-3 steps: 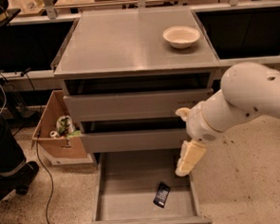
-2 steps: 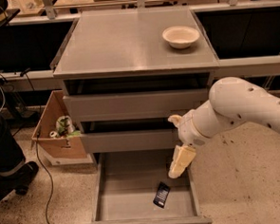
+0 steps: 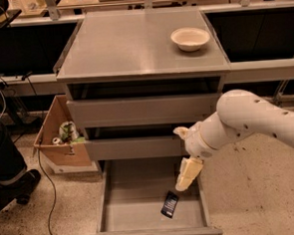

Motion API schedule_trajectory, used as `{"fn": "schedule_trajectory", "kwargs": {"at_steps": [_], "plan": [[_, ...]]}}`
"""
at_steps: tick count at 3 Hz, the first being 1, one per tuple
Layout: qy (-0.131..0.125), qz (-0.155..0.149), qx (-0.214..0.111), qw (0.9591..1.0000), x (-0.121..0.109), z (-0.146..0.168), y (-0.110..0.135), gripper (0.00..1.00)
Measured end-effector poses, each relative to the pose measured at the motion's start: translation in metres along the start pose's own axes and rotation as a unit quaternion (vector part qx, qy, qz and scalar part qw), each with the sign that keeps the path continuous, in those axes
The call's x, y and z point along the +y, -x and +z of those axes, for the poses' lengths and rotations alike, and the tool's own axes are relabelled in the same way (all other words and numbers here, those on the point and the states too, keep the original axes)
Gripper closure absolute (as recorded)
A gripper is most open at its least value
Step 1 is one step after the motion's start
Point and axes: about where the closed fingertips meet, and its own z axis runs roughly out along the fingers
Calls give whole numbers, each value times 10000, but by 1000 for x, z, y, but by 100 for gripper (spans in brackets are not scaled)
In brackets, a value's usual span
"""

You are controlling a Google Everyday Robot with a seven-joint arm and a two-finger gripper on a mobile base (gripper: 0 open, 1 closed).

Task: Pick rxbar blueberry from bottom drawer and place on counter

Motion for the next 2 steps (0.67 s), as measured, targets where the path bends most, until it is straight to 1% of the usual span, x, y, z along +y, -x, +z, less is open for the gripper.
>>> {"fn": "schedule_trajectory", "kwargs": {"at_steps": [1, 2], "plan": [[-49, -138, -96, 9998, -10, 30, -36, 0], [-194, -206, -104, 9995, -24, 61, -87, 0]]}}
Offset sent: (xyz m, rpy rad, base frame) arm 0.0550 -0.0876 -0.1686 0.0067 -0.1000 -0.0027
